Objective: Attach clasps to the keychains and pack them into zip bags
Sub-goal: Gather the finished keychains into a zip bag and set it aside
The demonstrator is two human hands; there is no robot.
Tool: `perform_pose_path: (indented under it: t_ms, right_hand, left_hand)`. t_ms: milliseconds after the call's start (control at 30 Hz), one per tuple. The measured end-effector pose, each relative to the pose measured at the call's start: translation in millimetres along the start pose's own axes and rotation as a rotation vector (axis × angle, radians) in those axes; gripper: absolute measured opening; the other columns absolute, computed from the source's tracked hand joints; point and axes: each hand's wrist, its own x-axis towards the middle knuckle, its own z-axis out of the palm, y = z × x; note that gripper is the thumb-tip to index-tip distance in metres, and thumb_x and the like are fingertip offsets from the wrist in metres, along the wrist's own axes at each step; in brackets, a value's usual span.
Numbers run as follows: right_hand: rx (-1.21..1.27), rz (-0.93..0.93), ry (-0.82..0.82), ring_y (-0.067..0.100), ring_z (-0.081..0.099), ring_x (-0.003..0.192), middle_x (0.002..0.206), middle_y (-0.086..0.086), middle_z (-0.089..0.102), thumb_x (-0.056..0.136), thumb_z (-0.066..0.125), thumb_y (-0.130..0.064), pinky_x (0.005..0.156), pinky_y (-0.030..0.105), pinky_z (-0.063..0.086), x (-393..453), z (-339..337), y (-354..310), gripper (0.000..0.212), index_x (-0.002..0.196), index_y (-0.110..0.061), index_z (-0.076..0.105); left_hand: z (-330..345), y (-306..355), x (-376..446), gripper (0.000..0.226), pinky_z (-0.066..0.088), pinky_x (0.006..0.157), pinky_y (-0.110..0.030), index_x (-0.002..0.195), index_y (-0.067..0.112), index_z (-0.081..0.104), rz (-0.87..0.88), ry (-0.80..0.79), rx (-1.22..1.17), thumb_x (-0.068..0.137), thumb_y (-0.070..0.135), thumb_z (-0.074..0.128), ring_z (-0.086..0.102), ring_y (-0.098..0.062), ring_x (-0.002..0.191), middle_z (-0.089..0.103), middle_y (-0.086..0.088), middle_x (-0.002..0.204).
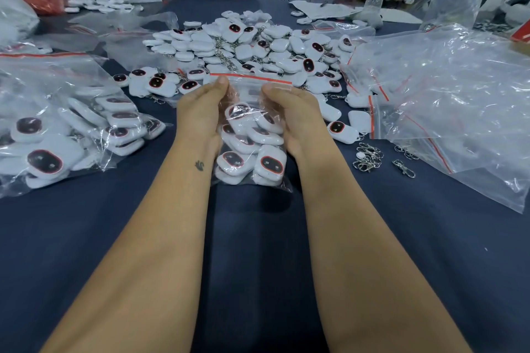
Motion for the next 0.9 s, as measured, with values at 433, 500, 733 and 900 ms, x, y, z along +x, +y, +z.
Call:
perform_pose_path:
  t_ms: [433,500,733,900]
  right_hand:
    - [0.025,0.007,-0.046,0.023,0.061,0.069,0.075,0.014,0.066,0.085,0.067,0.002,0.072,0.033,0.055,-4.1,-1.7,-3.9,0.005,0.081,0.000,0.068]
    - [0.029,0.022,-0.047,0.032,0.059,0.083,0.091,0.025,0.064,0.085,0.067,0.001,0.089,0.047,0.053,-6.7,0.7,-4.0,0.004,0.088,0.004,0.068]
    - [-0.038,-0.033,-0.038,0.029,0.065,0.073,0.079,0.018,0.068,0.084,0.069,0.000,0.080,0.044,0.055,-6.7,2.0,-2.2,0.010,0.075,-0.005,0.069]
    - [-0.050,-0.035,-0.066,0.033,0.064,0.082,0.089,0.025,0.067,0.084,0.069,0.001,0.087,0.049,0.054,-7.7,2.4,-2.2,0.009,0.091,0.006,0.069]
  left_hand:
    - [3.6,0.1,-6.0,0.039,0.055,0.052,-0.025,0.048,0.013,0.072,-0.037,-0.127,0.033,0.086,0.008,0.071,0.066,-0.013,0.051,0.070,-0.004,0.060]
    - [4.8,-0.1,-7.3,0.039,0.055,0.052,-0.025,0.047,0.013,0.071,-0.032,-0.136,0.004,0.086,0.008,0.072,0.065,-0.014,0.050,0.069,-0.005,0.059]
    - [6.4,0.9,-12.2,0.016,0.058,0.058,-0.032,0.062,0.006,0.073,-0.079,-0.233,0.025,0.078,0.005,0.076,0.069,-0.023,0.060,0.072,-0.013,0.068]
    - [7.0,-0.8,-14.1,0.006,0.060,0.064,-0.033,0.079,0.005,0.071,-0.029,-0.214,0.125,0.085,0.006,0.072,0.071,-0.021,0.067,0.074,-0.010,0.072]
